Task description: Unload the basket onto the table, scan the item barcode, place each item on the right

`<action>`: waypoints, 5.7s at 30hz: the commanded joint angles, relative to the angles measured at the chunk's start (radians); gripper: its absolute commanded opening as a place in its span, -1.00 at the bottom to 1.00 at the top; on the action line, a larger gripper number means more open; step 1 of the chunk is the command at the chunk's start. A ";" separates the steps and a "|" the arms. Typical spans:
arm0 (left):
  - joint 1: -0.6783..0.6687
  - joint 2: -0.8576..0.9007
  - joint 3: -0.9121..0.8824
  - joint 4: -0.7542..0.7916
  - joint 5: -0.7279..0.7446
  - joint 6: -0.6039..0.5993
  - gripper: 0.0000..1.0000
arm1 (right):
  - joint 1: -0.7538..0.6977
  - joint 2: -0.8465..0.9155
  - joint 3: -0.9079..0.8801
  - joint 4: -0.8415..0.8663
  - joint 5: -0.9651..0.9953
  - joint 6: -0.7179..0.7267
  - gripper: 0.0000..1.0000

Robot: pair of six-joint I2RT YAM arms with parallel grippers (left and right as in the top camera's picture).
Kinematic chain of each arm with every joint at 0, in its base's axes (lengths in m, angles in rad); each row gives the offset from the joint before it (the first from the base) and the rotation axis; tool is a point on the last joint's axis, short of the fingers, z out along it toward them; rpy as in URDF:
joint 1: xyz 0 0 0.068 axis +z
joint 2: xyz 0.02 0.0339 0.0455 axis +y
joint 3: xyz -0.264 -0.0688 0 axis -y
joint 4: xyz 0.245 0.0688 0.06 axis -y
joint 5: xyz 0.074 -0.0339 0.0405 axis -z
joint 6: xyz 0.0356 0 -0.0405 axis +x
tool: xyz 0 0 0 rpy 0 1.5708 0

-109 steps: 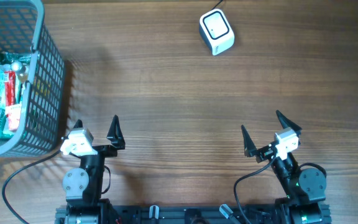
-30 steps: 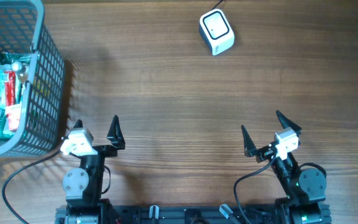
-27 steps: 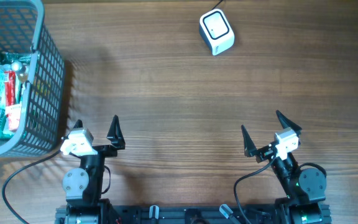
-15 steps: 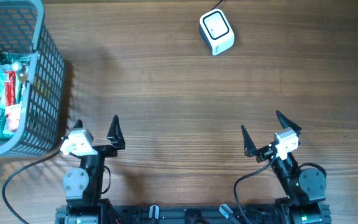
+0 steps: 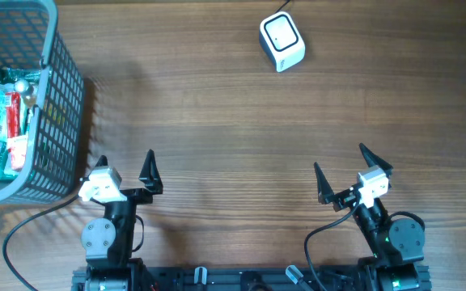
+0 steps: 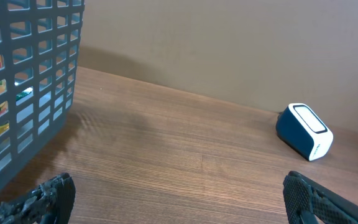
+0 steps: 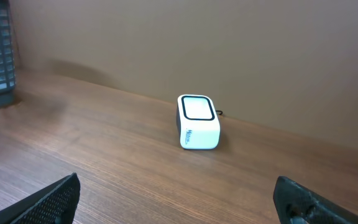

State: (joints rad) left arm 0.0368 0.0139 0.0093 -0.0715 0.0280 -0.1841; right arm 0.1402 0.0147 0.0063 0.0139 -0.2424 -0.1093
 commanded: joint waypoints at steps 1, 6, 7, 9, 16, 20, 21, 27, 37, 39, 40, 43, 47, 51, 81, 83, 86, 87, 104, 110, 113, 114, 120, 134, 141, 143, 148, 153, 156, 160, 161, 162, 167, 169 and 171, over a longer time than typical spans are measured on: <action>0.006 -0.007 -0.004 -0.005 0.008 0.020 1.00 | -0.005 0.003 -0.001 0.003 0.013 0.005 0.99; 0.006 -0.007 -0.004 -0.001 -0.026 0.020 1.00 | -0.005 0.003 -0.001 0.003 0.013 0.004 0.99; 0.006 -0.007 -0.004 -0.001 -0.030 0.021 1.00 | -0.005 0.003 -0.001 0.003 0.013 0.005 1.00; 0.006 -0.007 -0.004 -0.001 -0.026 0.020 1.00 | -0.005 0.003 -0.001 0.003 0.013 0.005 0.99; 0.006 -0.007 -0.004 -0.002 -0.018 0.020 1.00 | -0.005 0.003 -0.001 0.003 0.013 0.005 0.99; 0.006 -0.007 -0.004 -0.003 -0.008 0.019 1.00 | -0.005 0.003 -0.001 0.003 0.013 0.005 0.99; 0.006 -0.007 -0.004 -0.001 0.010 0.019 1.00 | -0.005 0.003 -0.001 0.003 0.013 0.005 0.99; 0.006 -0.005 0.050 0.025 0.114 -0.042 1.00 | -0.005 0.003 -0.001 0.003 0.013 0.005 1.00; 0.006 0.260 0.564 -0.204 0.167 -0.092 1.00 | -0.005 0.003 -0.001 0.003 0.013 0.005 1.00; 0.006 0.378 0.732 -0.299 0.193 -0.076 1.00 | -0.005 0.003 -0.001 0.003 0.013 0.005 0.99; 0.006 0.440 0.818 -0.354 0.211 -0.061 1.00 | -0.005 0.003 -0.001 0.003 0.013 0.005 0.99; 0.006 0.653 1.115 -0.575 0.256 -0.022 1.00 | -0.005 0.003 -0.001 0.003 0.013 0.005 0.99; 0.006 0.905 1.455 -0.869 0.256 -0.002 1.00 | -0.005 0.003 -0.001 0.003 0.013 0.005 0.99; 0.006 1.100 1.650 -0.943 0.256 -0.003 1.00 | -0.005 0.003 -0.001 0.003 0.013 0.005 1.00; 0.412 1.394 1.666 -0.769 -0.086 0.208 1.00 | -0.005 0.003 -0.001 0.003 0.013 0.005 0.99; 0.462 1.398 1.666 -0.769 -0.073 0.207 1.00 | -0.005 0.003 -0.001 0.003 0.013 0.005 1.00; 0.518 1.407 1.663 -0.777 -0.071 0.212 1.00 | -0.005 0.003 -0.001 0.003 0.013 0.005 0.99; 0.531 1.414 1.662 -0.786 -0.069 0.235 1.00 | -0.005 0.003 -0.001 0.003 0.013 0.004 0.99; 0.584 1.610 1.659 -1.086 -0.070 0.409 1.00 | -0.005 0.003 -0.001 0.003 0.013 0.004 1.00; 0.642 1.658 1.658 -1.142 -0.002 0.405 1.00 | -0.005 0.003 -0.001 0.003 0.013 0.005 0.99; 0.669 1.680 1.638 -1.160 0.027 0.405 1.00 | -0.005 0.003 -0.001 0.003 0.013 0.005 0.99; 0.675 1.683 1.629 -1.160 0.032 0.404 1.00 | -0.005 0.003 -0.001 0.003 0.013 0.005 0.99; 0.703 1.698 1.545 -1.118 0.074 0.405 1.00 | -0.005 0.003 -0.001 0.003 0.013 0.005 1.00; 0.706 1.703 1.288 -0.899 0.081 0.405 1.00 | -0.005 0.003 -0.001 0.003 0.013 0.005 0.99; 0.706 1.705 1.251 -0.829 0.129 0.405 0.93 | -0.005 0.003 -0.001 0.003 0.013 0.005 0.99; 0.706 1.705 1.251 -0.829 0.147 0.405 0.82 | -0.005 0.003 -0.001 0.003 0.013 0.005 0.99; 0.706 1.705 1.251 -0.829 0.147 0.405 0.57 | -0.005 0.003 -0.001 0.003 0.013 0.005 0.99; 0.706 1.705 1.251 -0.832 0.148 0.405 0.30 | -0.005 0.003 -0.001 0.003 0.013 0.005 0.99; 0.706 1.705 1.251 -0.834 0.148 0.405 0.27 | -0.005 0.003 -0.001 0.003 0.013 0.005 0.99; 0.706 1.704 1.256 -0.833 0.147 0.405 0.25 | -0.005 0.003 -0.001 0.003 0.013 0.005 0.99; 0.706 1.703 1.263 -0.833 0.147 0.405 0.23 | -0.005 0.003 -0.001 0.003 0.013 0.005 0.99; 0.706 1.701 1.270 -0.834 0.147 0.405 0.22 | -0.005 0.003 -0.001 0.003 0.013 0.004 0.99; 0.706 1.668 1.358 -0.856 0.147 0.405 0.18 | -0.005 0.003 -0.001 0.003 0.013 0.005 0.99; 0.706 1.637 1.432 -0.871 0.147 0.405 0.18 | -0.005 0.003 -0.001 0.003 0.013 0.005 0.99; 0.706 1.614 1.484 -0.879 0.147 0.405 0.18 | -0.005 0.003 -0.001 0.003 0.013 0.005 1.00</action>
State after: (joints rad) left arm 0.7406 1.7069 1.3666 -0.9459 0.1551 0.2092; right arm 0.1402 0.0166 0.0063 0.0143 -0.2417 -0.1093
